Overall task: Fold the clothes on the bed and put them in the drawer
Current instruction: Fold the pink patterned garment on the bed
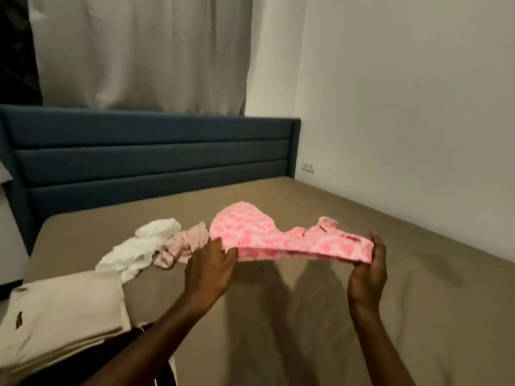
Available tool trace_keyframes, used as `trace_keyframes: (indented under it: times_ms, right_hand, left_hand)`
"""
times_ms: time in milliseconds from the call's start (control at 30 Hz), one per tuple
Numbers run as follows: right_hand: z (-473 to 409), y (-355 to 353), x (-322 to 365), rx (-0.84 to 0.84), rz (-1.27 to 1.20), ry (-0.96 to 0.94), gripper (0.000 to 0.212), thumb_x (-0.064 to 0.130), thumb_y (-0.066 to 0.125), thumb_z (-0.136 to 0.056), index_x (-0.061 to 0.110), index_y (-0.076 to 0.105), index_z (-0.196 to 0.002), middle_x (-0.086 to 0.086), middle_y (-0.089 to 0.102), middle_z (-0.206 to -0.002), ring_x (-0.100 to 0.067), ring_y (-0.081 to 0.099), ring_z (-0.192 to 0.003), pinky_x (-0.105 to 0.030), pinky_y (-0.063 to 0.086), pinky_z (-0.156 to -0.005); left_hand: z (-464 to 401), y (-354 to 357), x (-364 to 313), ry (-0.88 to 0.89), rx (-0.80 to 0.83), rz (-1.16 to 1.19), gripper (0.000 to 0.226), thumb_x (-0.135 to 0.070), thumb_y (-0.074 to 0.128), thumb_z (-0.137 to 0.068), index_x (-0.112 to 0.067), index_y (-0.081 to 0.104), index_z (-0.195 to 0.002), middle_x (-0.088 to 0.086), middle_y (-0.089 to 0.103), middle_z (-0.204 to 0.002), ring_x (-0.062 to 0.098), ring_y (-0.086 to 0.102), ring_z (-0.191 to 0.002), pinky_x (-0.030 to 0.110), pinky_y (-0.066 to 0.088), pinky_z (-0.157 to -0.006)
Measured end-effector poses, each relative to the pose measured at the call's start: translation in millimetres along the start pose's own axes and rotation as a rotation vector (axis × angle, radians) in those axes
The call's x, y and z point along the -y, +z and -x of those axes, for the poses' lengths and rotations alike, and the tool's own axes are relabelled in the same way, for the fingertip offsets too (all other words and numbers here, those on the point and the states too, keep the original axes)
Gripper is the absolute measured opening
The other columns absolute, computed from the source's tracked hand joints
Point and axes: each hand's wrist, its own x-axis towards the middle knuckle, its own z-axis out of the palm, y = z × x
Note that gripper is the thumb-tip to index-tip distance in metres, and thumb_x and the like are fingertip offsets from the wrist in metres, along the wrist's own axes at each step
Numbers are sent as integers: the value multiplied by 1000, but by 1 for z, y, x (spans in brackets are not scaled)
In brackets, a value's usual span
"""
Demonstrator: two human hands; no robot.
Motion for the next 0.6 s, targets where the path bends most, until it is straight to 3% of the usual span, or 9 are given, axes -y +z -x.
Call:
trace_keyframes:
  times_ms: [100, 200, 267, 333, 367, 433, 500, 600]
  right_hand:
    - [120, -86, -59, 66, 237, 107, 71, 54, 35, -82, 28, 51, -147, -13, 65, -136, -36, 62, -119, -37, 45, -93]
    - [209, -157, -95, 94, 410, 252, 67, 63, 36, -71, 46, 51, -134, -18, 71, -122, -43, 68, -103, -40, 47, -80]
    - [249, -196, -105, 166, 521, 247, 64, 60, 39, -74, 40, 54, -133, -19, 72, -119, -41, 70, -100, -33, 50, -81]
    - [276, -218, -112, 240, 641, 199, 63, 47, 42, -80, 17, 64, -131, -24, 69, -121, -36, 68, -100, -7, 44, -91]
    - [289, -229, -111, 257, 707, 156, 60, 39, 44, -79, 12, 67, -127, -24, 66, -123, -33, 65, -98, -2, 41, -91]
    - [298, -238, -103, 324, 803, 93, 52, 28, 53, -73, 17, 68, -122, -16, 61, -131, -30, 65, -91, -22, 55, -75]
    - [301, -242, -97, 363, 904, 47, 59, 11, 79, -65, 20, 68, -122, -10, 58, -136, -32, 70, -91, -36, 57, -61]
    - [303, -242, -89, 409, 933, -27, 75, -4, 90, -53, 14, 72, -123, -12, 56, -138, -35, 70, -96, -42, 60, -61]
  left_hand:
    - [130, 39, 47, -153, 260, -37, 36, -49, 46, -94, -16, 61, -94, 8, 68, -92, 31, 67, -86, 37, 43, -66]
    - [226, 57, 68, -239, 464, -142, 46, -57, 39, -97, -20, 59, -115, 2, 64, -117, 23, 65, -107, 32, 44, -76]
    - [274, 56, 67, -229, 550, -181, 41, -50, 46, -100, -23, 54, -130, 0, 58, -133, 18, 61, -118, 29, 44, -86]
    - [302, 50, 69, -239, 600, -201, 51, -48, 46, -101, -22, 43, -144, 0, 50, -145, 16, 56, -127, 27, 43, -96]
    - [314, 45, 70, -252, 636, -225, 57, -49, 45, -101, -20, 37, -149, 1, 47, -148, 16, 55, -128, 27, 44, -99]
    - [326, 40, 74, -228, 680, -266, 66, -51, 43, -99, -18, 28, -154, 2, 45, -149, 17, 56, -126, 29, 48, -98]
    - [335, 33, 74, -208, 679, -321, 74, -53, 43, -99, -15, 19, -159, 7, 43, -152, 20, 55, -129, 31, 49, -99]
    - [347, 18, 70, -133, 727, -448, 87, -53, 50, -99, -22, 0, -163, 18, 17, -167, 30, 34, -149, 35, 42, -110]
